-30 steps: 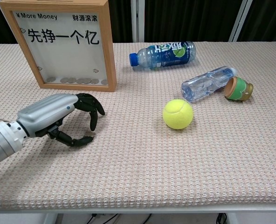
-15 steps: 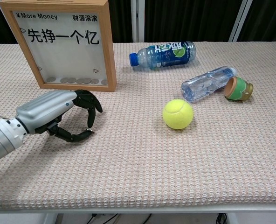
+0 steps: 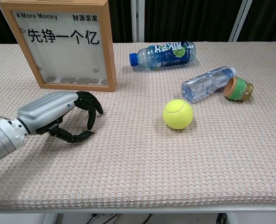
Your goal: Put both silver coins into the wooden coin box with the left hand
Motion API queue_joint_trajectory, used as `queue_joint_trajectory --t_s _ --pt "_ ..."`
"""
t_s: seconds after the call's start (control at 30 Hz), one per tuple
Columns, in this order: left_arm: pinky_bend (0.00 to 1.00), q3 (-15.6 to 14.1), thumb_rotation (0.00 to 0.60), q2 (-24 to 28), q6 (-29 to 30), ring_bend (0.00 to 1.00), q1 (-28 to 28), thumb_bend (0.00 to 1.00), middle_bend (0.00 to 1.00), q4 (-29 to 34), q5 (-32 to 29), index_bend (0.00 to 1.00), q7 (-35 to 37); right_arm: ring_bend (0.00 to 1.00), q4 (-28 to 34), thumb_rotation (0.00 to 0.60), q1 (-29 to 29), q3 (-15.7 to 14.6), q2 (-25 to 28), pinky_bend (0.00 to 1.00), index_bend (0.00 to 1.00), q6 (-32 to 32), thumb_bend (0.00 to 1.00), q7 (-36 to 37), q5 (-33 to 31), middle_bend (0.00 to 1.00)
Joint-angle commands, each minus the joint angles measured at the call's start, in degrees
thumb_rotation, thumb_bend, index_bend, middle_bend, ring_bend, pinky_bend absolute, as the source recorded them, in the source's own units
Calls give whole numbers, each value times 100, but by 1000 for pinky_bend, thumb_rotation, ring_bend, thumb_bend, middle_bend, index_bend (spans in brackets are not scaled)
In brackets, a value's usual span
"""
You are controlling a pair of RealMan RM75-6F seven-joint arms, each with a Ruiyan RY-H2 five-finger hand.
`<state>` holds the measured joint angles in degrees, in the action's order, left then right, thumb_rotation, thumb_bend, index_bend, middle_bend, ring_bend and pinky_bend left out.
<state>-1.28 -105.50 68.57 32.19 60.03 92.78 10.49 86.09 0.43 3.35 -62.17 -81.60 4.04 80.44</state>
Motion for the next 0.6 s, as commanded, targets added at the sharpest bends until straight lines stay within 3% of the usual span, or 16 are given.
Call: queue_joint_trajectory --t_s 0.03,0.27,0.6 --pt "215 24 600 82 48 144 -14 408 286 163 -12 614 50 0 -5 600 -4 2 2 0 0 -7 327 5 -1 0" --pt "215 115 600 628 339 144 -76 413 288 1041 34 620 -150 0 46 600 4 23 35 0 0 -31 327 -39 4 0" --pt "216 372 600 2385 961 144 -452 413 293 2764 -161 628 -477 0 191 600 35 39 40 0 0 -83 327 -164 69 0"
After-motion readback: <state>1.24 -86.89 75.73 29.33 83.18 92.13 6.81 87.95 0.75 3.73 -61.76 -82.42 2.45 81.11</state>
